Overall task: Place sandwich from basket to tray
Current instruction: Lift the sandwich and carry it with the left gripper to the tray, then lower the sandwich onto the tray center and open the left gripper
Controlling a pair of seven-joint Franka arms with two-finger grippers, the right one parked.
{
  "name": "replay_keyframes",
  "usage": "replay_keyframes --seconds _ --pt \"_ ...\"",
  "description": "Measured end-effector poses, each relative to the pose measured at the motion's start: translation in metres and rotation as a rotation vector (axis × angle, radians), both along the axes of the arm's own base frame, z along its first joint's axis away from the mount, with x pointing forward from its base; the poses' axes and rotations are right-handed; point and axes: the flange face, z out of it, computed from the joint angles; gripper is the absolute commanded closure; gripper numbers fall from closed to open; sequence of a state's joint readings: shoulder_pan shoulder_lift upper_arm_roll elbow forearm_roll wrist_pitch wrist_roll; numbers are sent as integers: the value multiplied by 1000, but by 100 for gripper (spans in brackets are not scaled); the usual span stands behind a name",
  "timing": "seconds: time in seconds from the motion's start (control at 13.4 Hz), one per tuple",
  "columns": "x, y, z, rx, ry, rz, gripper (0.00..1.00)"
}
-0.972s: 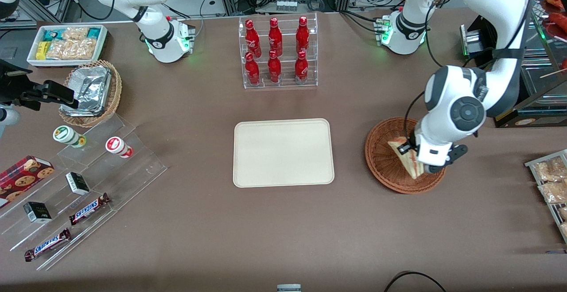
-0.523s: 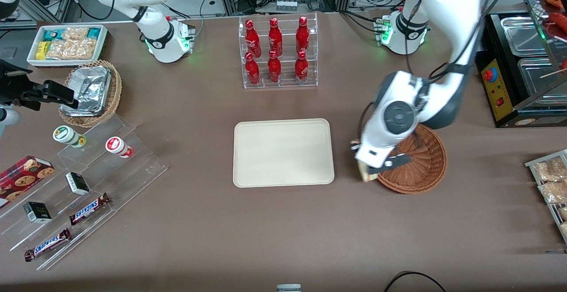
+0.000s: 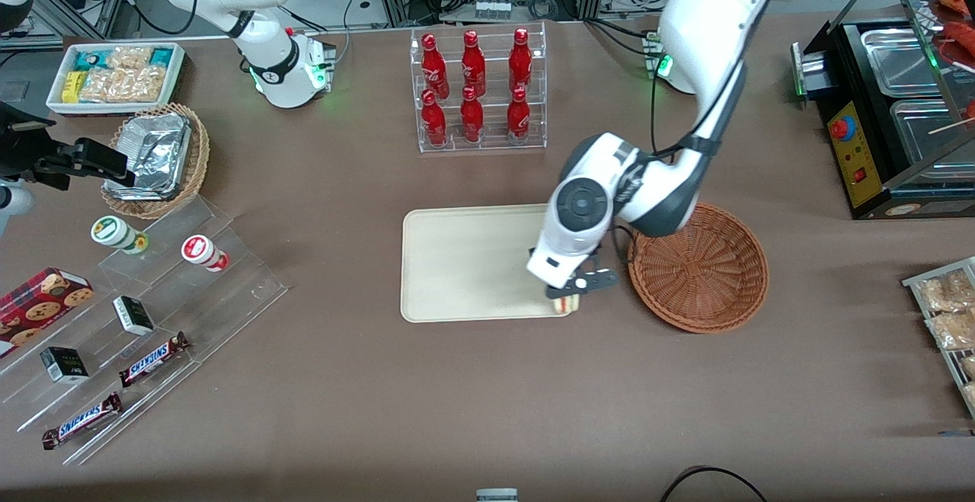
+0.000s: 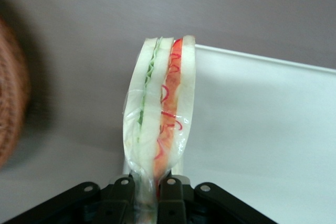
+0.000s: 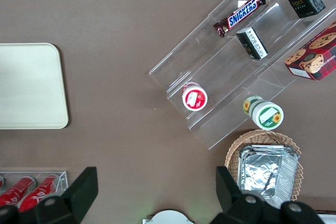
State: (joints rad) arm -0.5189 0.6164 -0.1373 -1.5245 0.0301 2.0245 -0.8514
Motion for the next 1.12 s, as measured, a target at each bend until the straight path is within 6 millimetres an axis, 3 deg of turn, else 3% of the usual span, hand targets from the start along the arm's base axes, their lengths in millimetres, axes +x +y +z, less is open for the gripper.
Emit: replay_keyframes --seconds 0.6,0.97,1.05,1.12 --pt "-29 -98 -35 -48 11 7 100" --pt "-47 -122 -46 -43 17 8 100" --pt "-48 -122 -48 -41 19 7 92" --pt "-49 -123 -51 -39 22 7 22"
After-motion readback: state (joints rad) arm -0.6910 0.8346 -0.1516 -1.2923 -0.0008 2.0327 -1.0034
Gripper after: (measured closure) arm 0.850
